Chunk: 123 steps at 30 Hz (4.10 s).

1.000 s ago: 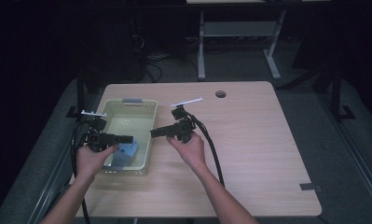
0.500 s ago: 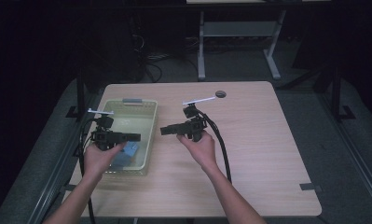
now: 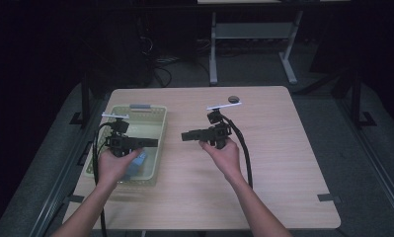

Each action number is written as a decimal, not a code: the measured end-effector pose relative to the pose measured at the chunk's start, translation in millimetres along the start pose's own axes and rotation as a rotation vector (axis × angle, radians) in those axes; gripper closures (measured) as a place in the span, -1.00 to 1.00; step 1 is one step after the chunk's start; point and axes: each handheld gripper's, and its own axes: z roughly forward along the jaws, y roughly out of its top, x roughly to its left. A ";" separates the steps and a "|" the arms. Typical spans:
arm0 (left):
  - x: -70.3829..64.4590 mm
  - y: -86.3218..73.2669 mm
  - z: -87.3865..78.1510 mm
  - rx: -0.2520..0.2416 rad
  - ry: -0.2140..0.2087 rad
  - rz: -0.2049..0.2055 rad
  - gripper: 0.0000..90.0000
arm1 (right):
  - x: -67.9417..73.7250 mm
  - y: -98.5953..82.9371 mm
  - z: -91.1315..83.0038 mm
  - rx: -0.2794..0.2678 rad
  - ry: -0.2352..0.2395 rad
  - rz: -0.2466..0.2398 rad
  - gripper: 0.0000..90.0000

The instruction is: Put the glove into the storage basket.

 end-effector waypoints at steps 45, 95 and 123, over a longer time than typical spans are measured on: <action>-43.3 -6.5 42.9 0.014 -0.068 0.060 -0.02 | -36.7 -38.8 -58.1 -0.033 -0.015 0.055 -0.07; -65.7 -46.2 87.8 0.045 -0.210 0.091 -0.22 | -73.8 -98.1 -109.8 -0.052 -0.097 0.148 -0.16; -69.9 -84.8 102.4 0.046 -0.250 0.168 -0.27 | -92.5 -137.2 -137.5 -0.034 -0.141 0.185 -0.20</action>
